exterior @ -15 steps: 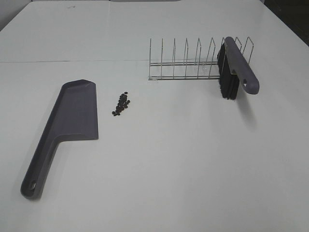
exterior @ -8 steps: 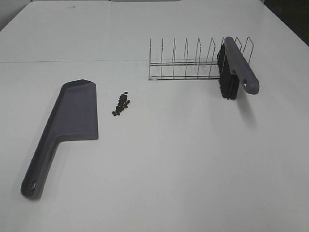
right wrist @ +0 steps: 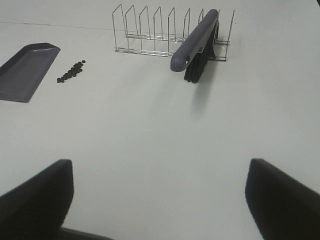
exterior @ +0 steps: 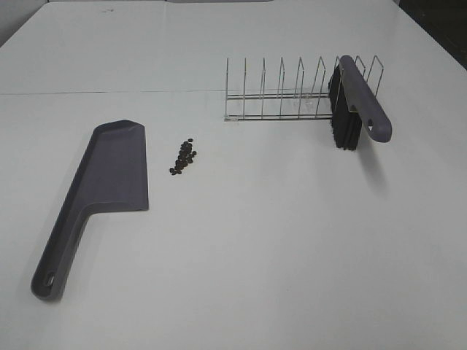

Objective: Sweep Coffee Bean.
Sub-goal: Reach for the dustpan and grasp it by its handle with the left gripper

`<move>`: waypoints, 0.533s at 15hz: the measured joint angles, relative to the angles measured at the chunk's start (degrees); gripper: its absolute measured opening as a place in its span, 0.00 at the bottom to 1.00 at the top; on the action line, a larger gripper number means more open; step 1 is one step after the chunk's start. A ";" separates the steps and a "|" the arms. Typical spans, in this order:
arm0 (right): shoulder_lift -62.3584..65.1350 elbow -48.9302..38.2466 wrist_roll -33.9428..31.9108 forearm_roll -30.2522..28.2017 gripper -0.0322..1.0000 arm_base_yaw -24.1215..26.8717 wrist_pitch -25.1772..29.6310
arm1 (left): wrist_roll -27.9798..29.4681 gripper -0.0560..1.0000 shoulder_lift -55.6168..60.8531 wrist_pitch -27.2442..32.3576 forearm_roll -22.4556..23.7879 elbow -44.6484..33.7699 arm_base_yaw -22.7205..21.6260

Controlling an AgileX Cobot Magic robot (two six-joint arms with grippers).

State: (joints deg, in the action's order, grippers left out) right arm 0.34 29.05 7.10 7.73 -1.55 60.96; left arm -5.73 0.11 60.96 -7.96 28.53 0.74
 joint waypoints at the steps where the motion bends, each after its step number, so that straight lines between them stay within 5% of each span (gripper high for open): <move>1: 0.00 0.00 0.00 0.00 0.80 0.00 0.00 | 0.00 0.78 0.00 0.00 0.00 0.00 0.00; 8: 0.00 0.00 0.00 0.00 0.80 0.00 0.00 | 0.00 0.78 0.00 0.00 0.00 0.00 0.00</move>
State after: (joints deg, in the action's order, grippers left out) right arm 0.34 29.05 7.10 7.73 -1.55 60.96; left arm -5.73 0.11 60.96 -7.96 28.53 0.74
